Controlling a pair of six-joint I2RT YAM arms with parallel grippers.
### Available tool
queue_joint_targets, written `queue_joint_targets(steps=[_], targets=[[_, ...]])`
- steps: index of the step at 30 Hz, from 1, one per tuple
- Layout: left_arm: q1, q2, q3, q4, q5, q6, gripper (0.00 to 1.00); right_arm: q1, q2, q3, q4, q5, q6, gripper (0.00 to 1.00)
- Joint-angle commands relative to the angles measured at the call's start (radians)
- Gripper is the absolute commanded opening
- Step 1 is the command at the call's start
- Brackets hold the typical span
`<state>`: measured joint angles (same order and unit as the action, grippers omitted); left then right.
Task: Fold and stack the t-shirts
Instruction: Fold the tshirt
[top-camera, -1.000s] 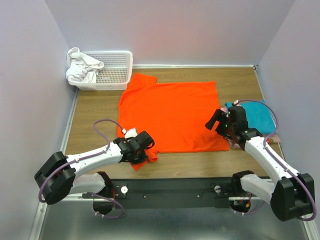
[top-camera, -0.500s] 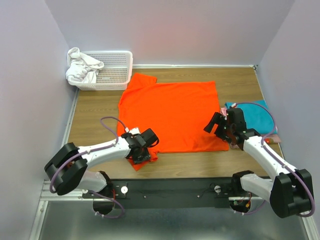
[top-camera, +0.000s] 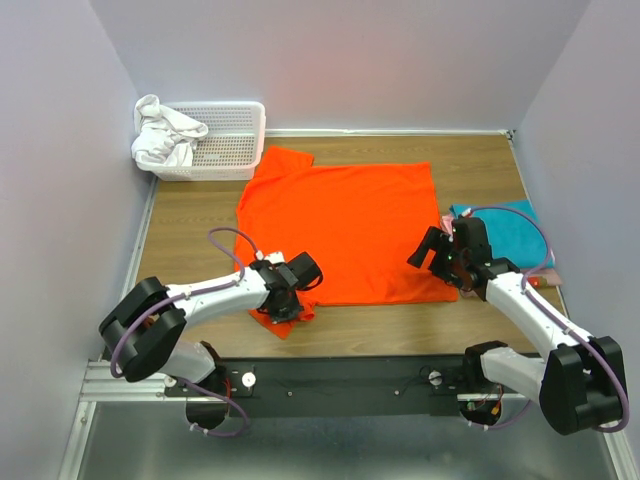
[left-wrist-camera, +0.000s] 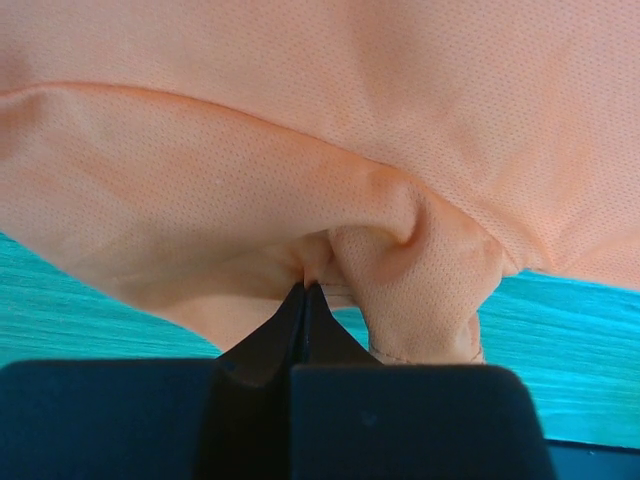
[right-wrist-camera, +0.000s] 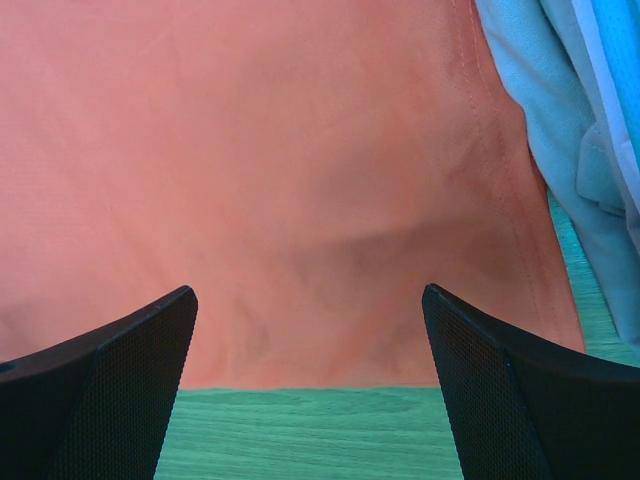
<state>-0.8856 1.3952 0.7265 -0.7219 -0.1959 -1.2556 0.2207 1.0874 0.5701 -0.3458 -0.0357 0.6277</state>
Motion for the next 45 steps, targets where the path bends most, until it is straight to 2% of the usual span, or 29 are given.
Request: queue_joint_targets(steps=[1, 8, 16, 26, 28, 32, 35, 36, 38, 39, 42, 43, 45], targets=[[0.0, -0.005, 0.039, -0.083, -0.091, 0.047, 0.0, -0.001, -0.018, -0.022, -0.019, -0.026, -0.006, 1.0], [0.0, -0.064, 0.123, -0.267, -0.169, 0.059, 0.0, -0.001, -0.121, -0.067, -0.116, -0.026, 0.078, 1.0], [-0.001, -0.123, 0.059, -0.298, -0.105, 0.122, 0.0, -0.001, -0.17, -0.107, -0.248, 0.055, 0.185, 1.0], [-0.001, -0.151, 0.027, -0.219, -0.086, 0.191, 0.0, -0.001, -0.182, -0.17, -0.252, 0.103, 0.273, 0.95], [-0.001, -0.163, 0.019, -0.196, -0.079, 0.199, 0.0, 0.0, -0.187, -0.185, -0.249, 0.111, 0.296, 0.91], [-0.001, -0.191, 0.014, -0.171, -0.063, 0.208, 0.0, -0.001, -0.201, -0.187, -0.252, 0.117, 0.294, 0.76], [-0.001, -0.208, 0.013, -0.166, -0.066, 0.206, 0.0, 0.0, -0.211, -0.19, -0.251, 0.135, 0.302, 0.63], [-0.001, -0.216, 0.011, -0.166, -0.071, 0.206, 0.0, 0.0, -0.21, -0.19, -0.251, 0.14, 0.303, 0.54], [-0.001, -0.219, 0.011, -0.166, -0.077, 0.205, 0.0, 0.0, -0.196, -0.188, -0.251, 0.163, 0.311, 0.49], [-0.001, -0.22, 0.01, -0.163, -0.08, 0.205, 0.0, 0.0, -0.19, -0.185, -0.251, 0.171, 0.313, 0.41], [0.0, -0.217, 0.011, -0.159, -0.086, 0.202, 0.0, 0.0, -0.172, -0.177, -0.251, 0.191, 0.311, 0.35], [0.0, -0.214, 0.013, -0.159, -0.086, 0.199, 0.0, -0.001, -0.169, -0.177, -0.251, 0.192, 0.311, 0.3], [0.0, -0.216, 0.011, -0.159, -0.088, 0.196, 0.0, 0.0, -0.167, -0.177, -0.251, 0.195, 0.31, 0.29]])
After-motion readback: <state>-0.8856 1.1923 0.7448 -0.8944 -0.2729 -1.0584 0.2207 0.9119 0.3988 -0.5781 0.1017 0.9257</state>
